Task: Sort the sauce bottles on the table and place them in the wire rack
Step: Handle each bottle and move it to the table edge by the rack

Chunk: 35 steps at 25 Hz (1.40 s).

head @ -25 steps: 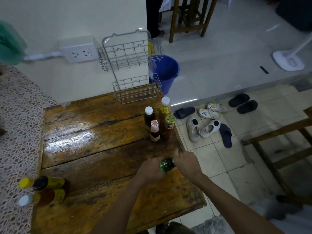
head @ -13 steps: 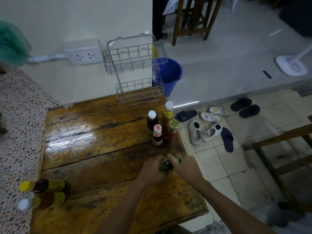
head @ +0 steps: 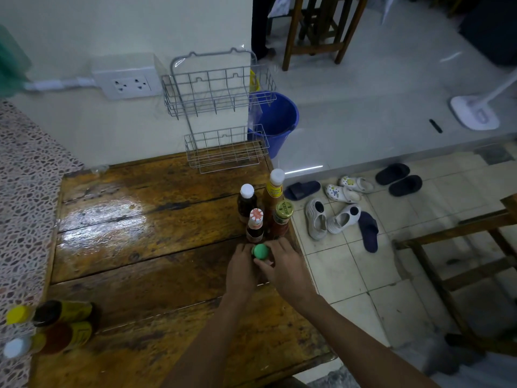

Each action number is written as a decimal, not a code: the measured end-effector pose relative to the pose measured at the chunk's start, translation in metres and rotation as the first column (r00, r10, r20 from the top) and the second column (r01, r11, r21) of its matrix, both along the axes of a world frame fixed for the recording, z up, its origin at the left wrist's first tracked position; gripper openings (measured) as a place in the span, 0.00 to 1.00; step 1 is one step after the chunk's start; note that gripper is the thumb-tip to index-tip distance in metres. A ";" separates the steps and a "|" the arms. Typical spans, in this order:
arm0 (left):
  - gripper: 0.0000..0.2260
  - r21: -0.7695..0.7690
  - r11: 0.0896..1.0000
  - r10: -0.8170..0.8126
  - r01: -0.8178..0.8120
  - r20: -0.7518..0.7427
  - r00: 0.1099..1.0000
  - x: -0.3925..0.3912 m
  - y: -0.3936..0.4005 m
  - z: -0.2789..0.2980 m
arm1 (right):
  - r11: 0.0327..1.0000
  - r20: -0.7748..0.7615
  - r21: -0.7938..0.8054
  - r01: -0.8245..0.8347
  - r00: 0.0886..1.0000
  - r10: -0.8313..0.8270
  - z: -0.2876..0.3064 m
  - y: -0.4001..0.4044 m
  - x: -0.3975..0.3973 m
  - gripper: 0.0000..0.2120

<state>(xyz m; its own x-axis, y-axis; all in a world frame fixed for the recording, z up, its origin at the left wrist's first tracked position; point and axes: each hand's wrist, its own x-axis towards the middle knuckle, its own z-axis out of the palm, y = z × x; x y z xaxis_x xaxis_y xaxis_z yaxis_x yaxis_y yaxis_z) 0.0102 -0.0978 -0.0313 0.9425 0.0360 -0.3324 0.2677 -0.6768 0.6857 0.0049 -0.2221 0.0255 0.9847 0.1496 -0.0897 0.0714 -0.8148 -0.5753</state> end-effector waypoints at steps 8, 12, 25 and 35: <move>0.11 -0.018 0.996 0.088 -0.089 -0.007 0.996 0.008 -0.005 -0.007 | 0.997 -0.046 0.001 0.082 0.996 -0.082 -0.005 0.004 0.010 0.21; 0.11 -0.014 0.996 0.087 -0.087 -0.026 0.996 0.010 -0.005 -0.012 | 0.996 -0.069 -0.002 0.091 0.993 -0.091 -0.008 0.002 0.004 0.22; 0.33 0.078 0.938 0.326 -0.336 0.123 0.937 -0.088 0.115 0.013 | 0.949 0.241 -0.162 -0.272 0.921 0.305 0.028 0.082 -0.038 0.23; 0.24 0.146 0.623 0.745 -0.768 0.187 0.640 -0.234 0.235 0.047 | 0.607 0.346 -0.305 -0.733 0.509 0.788 0.042 0.271 -0.073 0.21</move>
